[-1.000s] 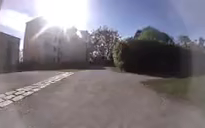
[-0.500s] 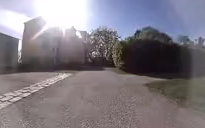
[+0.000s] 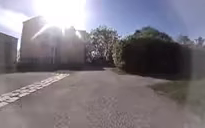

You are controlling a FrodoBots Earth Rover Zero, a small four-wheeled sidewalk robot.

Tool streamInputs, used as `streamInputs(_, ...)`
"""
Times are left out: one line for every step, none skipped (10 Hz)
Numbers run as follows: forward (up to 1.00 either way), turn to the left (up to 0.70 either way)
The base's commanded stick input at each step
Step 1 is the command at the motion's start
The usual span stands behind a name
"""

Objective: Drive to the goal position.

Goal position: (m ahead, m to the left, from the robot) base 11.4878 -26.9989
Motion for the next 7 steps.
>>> streamInputs(0.70,0.00)
streamInputs(0.70,0.00)
streamInputs(0.70,0.00)
streamInputs(0.70,0.00)
streamInputs(0.70,0.00)
streamInputs(0.70,0.00)
streamInputs(0.70,0.00)
